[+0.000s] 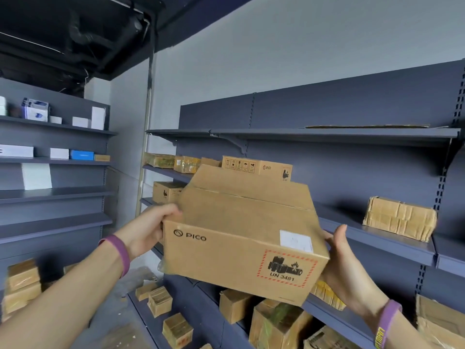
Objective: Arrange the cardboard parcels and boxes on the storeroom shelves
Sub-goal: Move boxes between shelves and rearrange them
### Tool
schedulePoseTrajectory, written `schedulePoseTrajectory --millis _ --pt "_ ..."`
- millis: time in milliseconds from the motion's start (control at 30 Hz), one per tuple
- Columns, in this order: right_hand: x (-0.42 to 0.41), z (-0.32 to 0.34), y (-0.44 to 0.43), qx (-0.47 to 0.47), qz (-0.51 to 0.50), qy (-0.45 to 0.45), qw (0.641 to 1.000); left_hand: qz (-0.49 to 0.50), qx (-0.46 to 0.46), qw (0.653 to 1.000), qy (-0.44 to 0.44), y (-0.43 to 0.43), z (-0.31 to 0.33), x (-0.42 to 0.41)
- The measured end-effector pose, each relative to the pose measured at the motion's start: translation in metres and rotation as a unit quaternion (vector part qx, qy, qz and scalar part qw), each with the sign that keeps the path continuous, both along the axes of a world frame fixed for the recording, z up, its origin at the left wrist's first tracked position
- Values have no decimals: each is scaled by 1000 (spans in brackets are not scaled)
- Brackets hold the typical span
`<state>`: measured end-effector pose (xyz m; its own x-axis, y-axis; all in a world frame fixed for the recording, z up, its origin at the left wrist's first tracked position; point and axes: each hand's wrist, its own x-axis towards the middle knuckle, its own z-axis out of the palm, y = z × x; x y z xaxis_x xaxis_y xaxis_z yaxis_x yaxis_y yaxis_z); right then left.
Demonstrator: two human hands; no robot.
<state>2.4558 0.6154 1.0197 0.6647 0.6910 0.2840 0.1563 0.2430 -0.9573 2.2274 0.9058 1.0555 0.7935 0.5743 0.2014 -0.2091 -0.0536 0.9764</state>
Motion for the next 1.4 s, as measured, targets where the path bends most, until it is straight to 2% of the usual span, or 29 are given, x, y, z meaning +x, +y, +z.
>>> schedulePoseTrajectory --millis 133,267,467,600,700,867,1000,1167,1267,1400 --pt "4 8 7 -17 -69 46 996 -18 0 1000 -1 2 -8 -2" --pt "5 19 6 -8 -96 51 994 -48 -5 999 -8 7 -14 1" --pt "4 17 6 8 -68 22 997 -115 89 989 21 18 -24 1" --pt "-3 14 5 43 -65 18 997 -70 83 994 10 13 -24 2" --pt "-2 9 4 31 -81 -6 996 -38 70 997 -2 8 -20 5" --pt "2 -2 8 9 -112 -47 993 9 76 996 38 4 -11 4" --pt "4 -14 12 6 -137 -78 987 14 53 994 89 4 -3 3" --pt "5 -25 16 -4 -170 -133 976 -57 -2 987 150 0 6 -5" --pt "5 -30 19 -12 -186 -161 969 -78 -52 989 113 -6 6 -5" --pt "2 -35 24 -1 -203 -189 961 -38 -103 992 58 -11 0 -1"
